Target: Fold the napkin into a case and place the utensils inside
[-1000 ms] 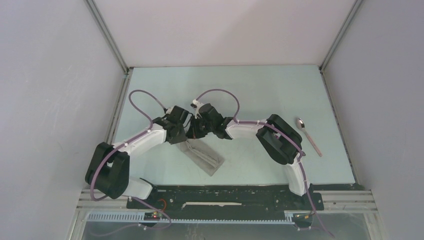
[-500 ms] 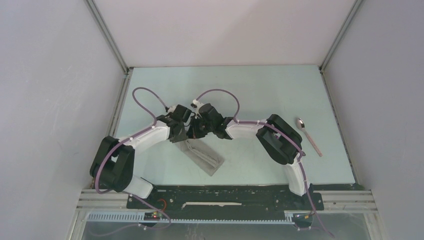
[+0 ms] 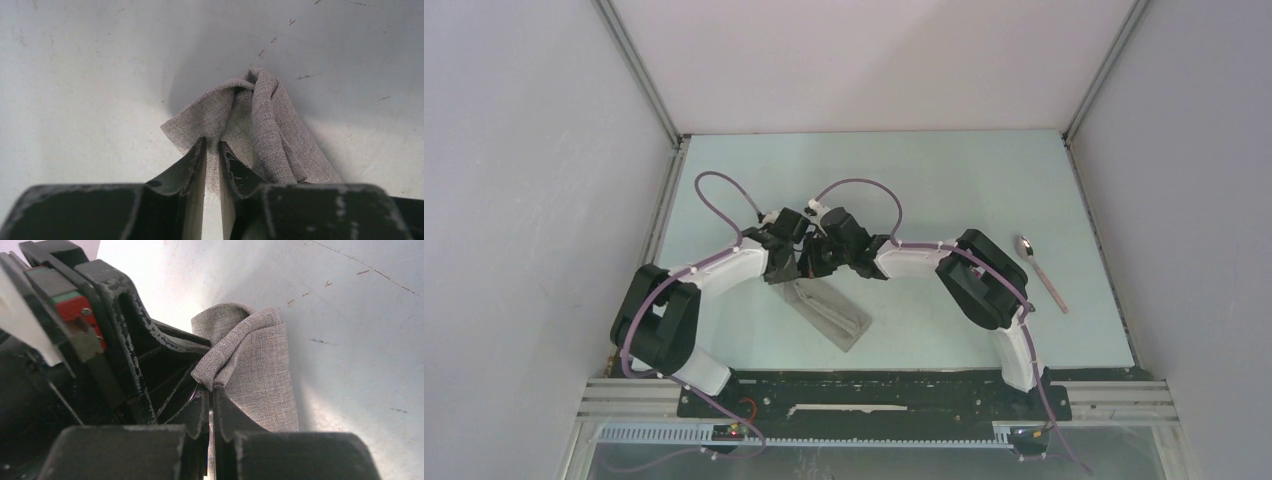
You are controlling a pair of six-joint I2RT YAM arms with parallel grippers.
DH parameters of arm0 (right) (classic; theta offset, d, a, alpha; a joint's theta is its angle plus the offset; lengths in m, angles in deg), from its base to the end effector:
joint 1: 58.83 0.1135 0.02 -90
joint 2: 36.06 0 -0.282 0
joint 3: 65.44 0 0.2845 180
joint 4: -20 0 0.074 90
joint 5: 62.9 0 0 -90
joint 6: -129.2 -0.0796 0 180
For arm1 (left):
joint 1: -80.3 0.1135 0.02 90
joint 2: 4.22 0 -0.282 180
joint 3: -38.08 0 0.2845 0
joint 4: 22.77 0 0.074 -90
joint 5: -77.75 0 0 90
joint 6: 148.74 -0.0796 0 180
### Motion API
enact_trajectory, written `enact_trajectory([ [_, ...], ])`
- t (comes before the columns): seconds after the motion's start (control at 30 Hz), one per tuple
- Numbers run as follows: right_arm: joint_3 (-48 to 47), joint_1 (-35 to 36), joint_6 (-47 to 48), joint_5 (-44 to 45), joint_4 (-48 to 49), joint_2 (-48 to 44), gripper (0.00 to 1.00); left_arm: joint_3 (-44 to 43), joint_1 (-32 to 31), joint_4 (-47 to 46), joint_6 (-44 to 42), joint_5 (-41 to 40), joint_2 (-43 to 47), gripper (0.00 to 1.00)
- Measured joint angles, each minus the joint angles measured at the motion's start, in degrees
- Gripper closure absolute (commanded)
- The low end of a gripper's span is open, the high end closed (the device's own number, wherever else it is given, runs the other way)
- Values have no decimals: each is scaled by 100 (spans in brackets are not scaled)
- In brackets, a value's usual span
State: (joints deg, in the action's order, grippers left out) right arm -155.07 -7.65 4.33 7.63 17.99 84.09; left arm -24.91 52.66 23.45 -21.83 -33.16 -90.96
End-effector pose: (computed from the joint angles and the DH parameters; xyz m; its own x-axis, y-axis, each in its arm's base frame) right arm 0.3131 0.4314 0.1327 -0.7973 -0.1310 -0.5893 -0.5545 0.5448 0.6291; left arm 0.2924 -0.1211 0.1411 -0.8607 -0.1825 -0.4752 -0.2399 0.9688 0.0624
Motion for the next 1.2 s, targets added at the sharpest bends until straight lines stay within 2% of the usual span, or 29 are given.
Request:
enact_trajectory([
  [0.1,0,0,-9,-15,0,0,100,-11,0,-2,-20,0,-76,98],
  [0.13,0,0,-11,-17,2,0,100,-11,0,0,-35,0,-81,100],
  [0.33,0,42,-74,-11,46,0,100,48,2,-120,-212,20,20,100],
  [0.5,4,210,-170,96,208,101,100,457,107,-466,-295,175,557,100],
  [0.7,13,402,-166,243,448,398,100,1067,527,-809,-284,588,1075,100],
  [0.9,-101,442,-144,382,415,595,100,1191,553,-901,-177,802,1513,100],
  [1.2,-35,199,-131,-164,455,566,66,1268,555,-903,35,800,1676,100],
])
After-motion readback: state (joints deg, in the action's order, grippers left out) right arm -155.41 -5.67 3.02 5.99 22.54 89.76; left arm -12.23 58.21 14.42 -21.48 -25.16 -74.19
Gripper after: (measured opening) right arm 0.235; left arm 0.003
